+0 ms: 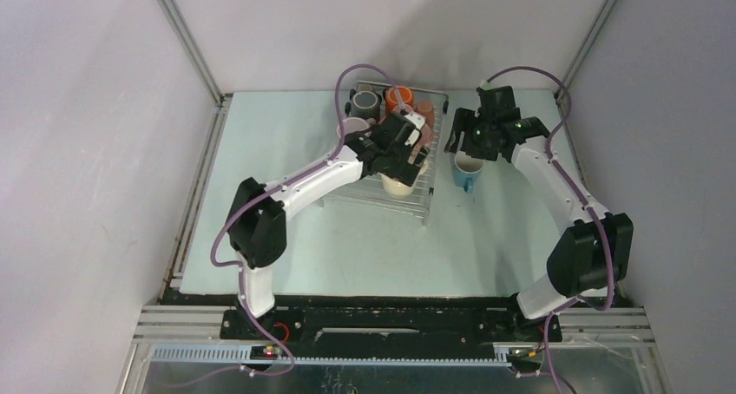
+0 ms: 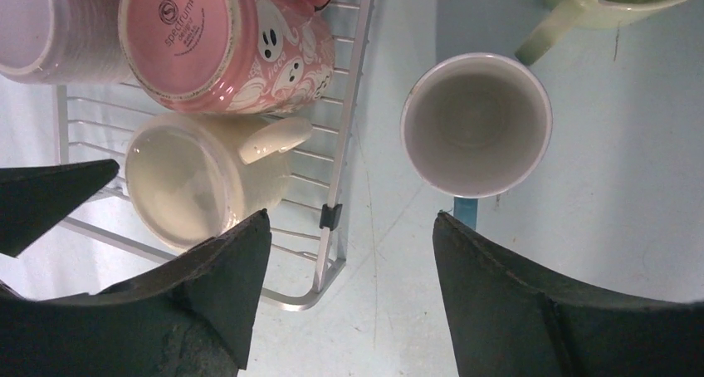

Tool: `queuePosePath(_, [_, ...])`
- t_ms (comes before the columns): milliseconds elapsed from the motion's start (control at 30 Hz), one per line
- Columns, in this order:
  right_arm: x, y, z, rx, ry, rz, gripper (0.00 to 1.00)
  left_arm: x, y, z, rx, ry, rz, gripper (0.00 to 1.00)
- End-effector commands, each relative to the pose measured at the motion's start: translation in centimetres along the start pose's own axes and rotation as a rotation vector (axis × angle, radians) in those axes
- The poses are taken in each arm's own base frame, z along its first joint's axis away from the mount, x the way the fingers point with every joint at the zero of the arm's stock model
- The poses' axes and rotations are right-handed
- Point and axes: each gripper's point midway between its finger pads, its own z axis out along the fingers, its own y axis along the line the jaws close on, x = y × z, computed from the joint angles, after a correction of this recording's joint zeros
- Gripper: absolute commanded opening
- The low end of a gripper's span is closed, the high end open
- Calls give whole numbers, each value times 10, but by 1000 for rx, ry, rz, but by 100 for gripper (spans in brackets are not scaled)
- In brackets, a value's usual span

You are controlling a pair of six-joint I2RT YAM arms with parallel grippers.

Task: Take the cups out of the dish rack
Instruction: Unload the cup from the dish rack.

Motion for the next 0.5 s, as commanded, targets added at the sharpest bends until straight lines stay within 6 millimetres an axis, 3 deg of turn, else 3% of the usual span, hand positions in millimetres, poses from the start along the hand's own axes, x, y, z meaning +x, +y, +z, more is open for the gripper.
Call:
queuePosePath(0, [-2,8,2,-28,-17,8,77,22,29,-6,-61,79,48,100])
queuePosePath(467, [12,25,15,-64,21,-36,71,22,42,-8,-60,90,38,100])
